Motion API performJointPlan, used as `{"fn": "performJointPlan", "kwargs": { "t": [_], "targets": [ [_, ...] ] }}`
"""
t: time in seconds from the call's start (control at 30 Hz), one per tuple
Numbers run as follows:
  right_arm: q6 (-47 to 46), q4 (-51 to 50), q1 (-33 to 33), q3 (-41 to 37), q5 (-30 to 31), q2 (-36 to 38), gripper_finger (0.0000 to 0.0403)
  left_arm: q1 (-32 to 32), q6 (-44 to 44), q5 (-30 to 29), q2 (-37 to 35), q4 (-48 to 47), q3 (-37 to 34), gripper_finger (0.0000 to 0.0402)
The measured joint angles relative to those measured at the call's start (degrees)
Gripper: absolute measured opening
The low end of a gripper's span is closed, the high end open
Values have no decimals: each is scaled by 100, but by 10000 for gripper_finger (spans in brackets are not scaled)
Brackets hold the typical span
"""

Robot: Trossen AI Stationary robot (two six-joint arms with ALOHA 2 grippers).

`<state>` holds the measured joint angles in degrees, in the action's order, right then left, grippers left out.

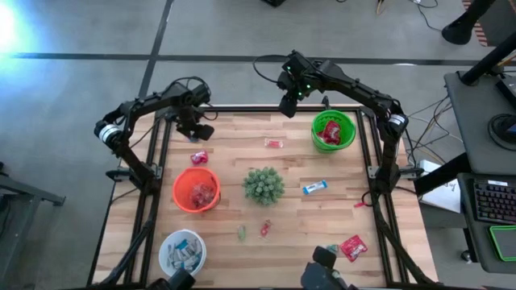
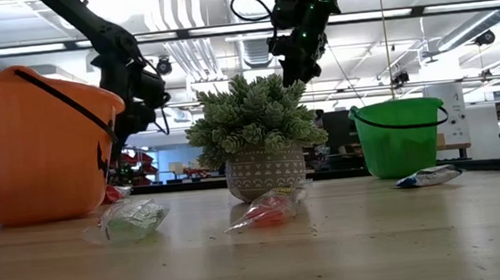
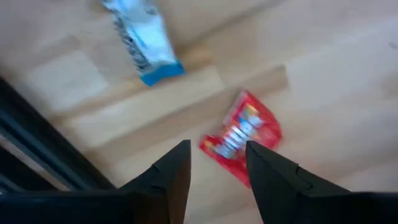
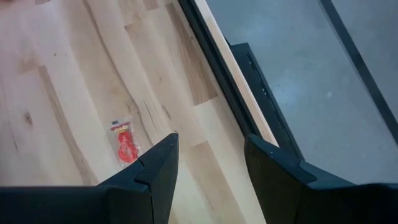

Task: Sort candy
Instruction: Put the white chocolate into the white bucket

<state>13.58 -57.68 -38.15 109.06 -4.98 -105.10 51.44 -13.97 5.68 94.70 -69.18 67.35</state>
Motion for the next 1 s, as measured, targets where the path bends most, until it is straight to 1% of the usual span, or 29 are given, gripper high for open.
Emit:
{"fn": "performJointPlan", "kwargs": {
  "t": [0.13,0.27,0.3,0.37,0.57,0.77,0.83,1.0],
  "targets": [
    [0,3,-20,0,1,0,176,-15,41,82,0,-462,306,160],
    [-15,11,-26,0,3,0,176,-32,-149,-615,-5,-338,372,189],
    [-43,12,-26,0,3,0,176,-32,-307,-693,-14,-221,311,194],
    [-89,8,-26,0,3,0,176,-32,-627,-649,-12,-5,107,201],
    [-203,-24,-26,0,3,0,176,-41,-1023,-628,-13,737,-606,203],
    [-258,-33,-26,0,3,0,176,-39,-1285,-868,-13,1738,-914,203],
    [-264,-59,-26,0,3,0,176,-39,-1353,-931,-13,1864,-992,203],
    [-315,-194,-26,0,5,0,176,-39,-1433,-1367,-11,1895,-1132,203]
  ]
}}
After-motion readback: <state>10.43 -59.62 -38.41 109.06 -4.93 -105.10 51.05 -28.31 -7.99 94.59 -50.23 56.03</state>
